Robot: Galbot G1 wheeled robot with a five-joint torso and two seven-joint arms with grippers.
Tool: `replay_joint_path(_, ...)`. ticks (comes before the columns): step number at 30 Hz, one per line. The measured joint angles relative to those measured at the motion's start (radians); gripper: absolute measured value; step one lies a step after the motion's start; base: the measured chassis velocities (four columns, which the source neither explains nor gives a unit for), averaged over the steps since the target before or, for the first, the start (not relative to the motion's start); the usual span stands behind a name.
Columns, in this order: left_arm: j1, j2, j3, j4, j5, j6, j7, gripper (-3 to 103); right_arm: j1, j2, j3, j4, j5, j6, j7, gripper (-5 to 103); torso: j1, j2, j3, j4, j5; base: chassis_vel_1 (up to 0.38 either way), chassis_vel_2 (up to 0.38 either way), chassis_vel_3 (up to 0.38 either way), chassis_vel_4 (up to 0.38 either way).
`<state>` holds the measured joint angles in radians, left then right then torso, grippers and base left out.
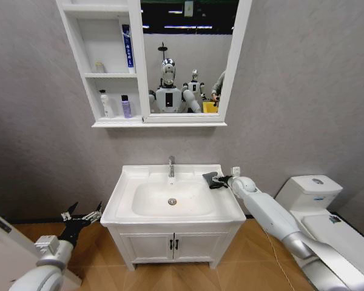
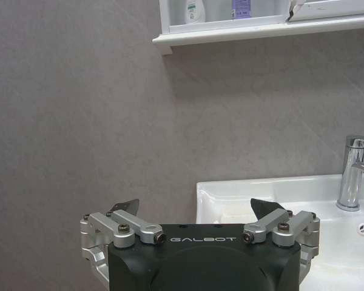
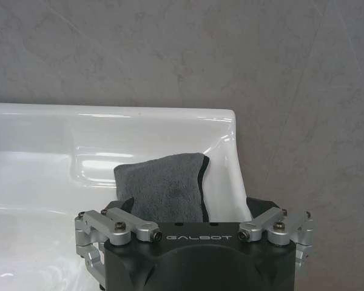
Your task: Move facial cleanser and shampoo from washbasin to cabinet, then wipe washbasin with towel.
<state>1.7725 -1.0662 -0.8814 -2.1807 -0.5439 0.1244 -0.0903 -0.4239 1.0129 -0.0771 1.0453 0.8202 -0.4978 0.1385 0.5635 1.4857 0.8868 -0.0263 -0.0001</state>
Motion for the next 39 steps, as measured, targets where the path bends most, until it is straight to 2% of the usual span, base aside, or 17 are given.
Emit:
replay_joint_path(4, 0.0, 0.0, 0.0, 0.0, 0.0, 0.0, 0.0, 100, 0.023, 0.029, -0.015, -0.057, -0.023, 0.021, -0.024, 103, 0.0, 0.0, 0.0, -0.0002, 0.0, 0.0, 0.0, 0.0, 0.0)
replay_joint_path(9, 0.0, 0.0, 0.0, 0.0, 0.0, 0.0, 0.0, 100, 0.035, 0.054, -0.027, -0.083, -0.068, 0.049, -0.048, 96, 0.0, 0.0, 0.0, -0.0001, -0.0001, 0.0, 0.0, 0.0, 0.0)
replay_joint_path(11, 0.0, 0.0, 0.0, 0.0, 0.0, 0.0, 0.0, 100, 0.04, 0.063, -0.031, -0.09, -0.079, 0.053, -0.049, 91, 0.0, 0.0, 0.0, -0.0001, 0.0, 0.0, 0.0, 0.0, 0.0)
replay_joint_path(15, 0.0, 0.0, 0.0, 0.0, 0.0, 0.0, 0.0, 100, 0.045, 0.073, -0.038, -0.103, -0.098, 0.057, -0.047, 70, 0.0, 0.0, 0.0, 0.0, 0.0001, 0.0, 0.0, 0.0, 0.0)
replay_joint_path(16, 0.0, 0.0, 0.0, 0.0, 0.0, 0.0, 0.0, 100, 0.045, 0.073, -0.038, -0.103, -0.098, 0.057, -0.047, 70, 0.0, 0.0, 0.0, 0.0, 0.0001, 0.0, 0.0, 0.0, 0.0)
replay_joint_path(19, 0.0, 0.0, 0.0, 0.0, 0.0, 0.0, 0.0, 100, 0.033, 0.067, -0.038, -0.096, -0.109, 0.057, -0.039, 54, 0.0, 0.0, 0.0, 0.0, 0.0002, 0.0, 0.0, 0.0, 0.0)
replay_joint_path(21, 0.0, 0.0, 0.0, 0.0, 0.0, 0.0, 0.0, 100, 0.029, 0.064, -0.038, -0.095, -0.115, 0.057, -0.038, 54, 0.0, 0.0, 0.0, 0.0, 0.0, 0.0, 0.0, 0.0, 0.0)
replay_joint_path(22, 0.0, 0.0, 0.0, 0.0, 0.0, 0.0, 0.0, 100, 0.027, 0.063, -0.037, -0.095, -0.119, 0.058, -0.038, 45, 0.0, 0.0, 0.0, 0.0, 0.0, 0.0, 0.0, 0.0, 0.0)
replay_joint_path(24, 0.0, 0.0, 0.0, 0.0, 0.0, 0.0, 0.0, 100, 0.024, 0.063, -0.036, -0.096, -0.123, 0.058, -0.038, 47, 0.0, 0.0, 0.0, 0.0, 0.0001, 0.0, 0.0, 0.0, 0.0)
replay_joint_path(27, 0.0, 0.0, 0.0, 0.0, 0.0, 0.0, 0.0, 100, 0.021, 0.067, -0.034, -0.106, -0.132, 0.064, -0.037, 63, 0.0, 0.0, 0.0, -0.0002, 0.0, 0.0, 0.0, 0.0, 0.0)
replay_joint_path(28, 0.0, 0.0, 0.0, 0.0, 0.0, 0.0, 0.0, 100, 0.021, 0.067, -0.034, -0.106, -0.132, 0.064, -0.037, 63, 0.0, 0.0, 0.0, -0.0002, 0.0, 0.0, 0.0, 0.0, 0.0)
replay_joint_path(30, 0.0, 0.0, 0.0, 0.0, 0.0, 0.0, 0.0, 100, 0.022, 0.071, -0.031, -0.109, -0.142, 0.073, -0.037, 74, 0.0, 0.0, 0.0, -0.0001, 0.0001, 0.0, 0.0, 0.0, 0.0)
replay_joint_path(31, 0.0, 0.0, 0.0, 0.0, 0.0, 0.0, 0.0, 100, 0.022, 0.071, -0.031, -0.109, -0.142, 0.073, -0.037, 74, 0.0, 0.0, 0.0, -0.0001, 0.0001, 0.0, 0.0, 0.0, 0.0)
replay_joint_path(33, 0.0, 0.0, 0.0, 0.0, 0.0, 0.0, 0.0, 100, 0.026, 0.067, -0.03, -0.112, -0.143, 0.074, -0.04, 85, 0.0, 0.0, 0.0, -0.0002, 0.0, 0.0, 0.0, 0.0, 0.0)
replay_joint_path(34, 0.0, 0.0, 0.0, 0.0, 0.0, 0.0, 0.0, 100, 0.026, 0.067, -0.03, -0.112, -0.143, 0.074, -0.04, 85, 0.0, 0.0, 0.0, -0.0002, 0.0, 0.0, 0.0, 0.0, 0.0)
replay_joint_path(36, 0.0, 0.0, 0.0, 0.0, 0.0, 0.0, 0.0, 100, 0.032, 0.069, -0.034, -0.125, -0.144, 0.078, -0.046, 96, 0.0, 0.0, 0.0, -0.0003, 0.0, 0.0, 0.0, 0.0, 0.0)
replay_joint_path(39, 0.0, 0.0, 0.0, 0.0, 0.0, 0.0, 0.0, 100, 0.032, 0.071, -0.034, -0.128, -0.147, 0.08, -0.048, 99, 0.0, 0.0, 0.0, -0.0002, 0.0001, 0.0, 0.0, 0.0, 0.0)
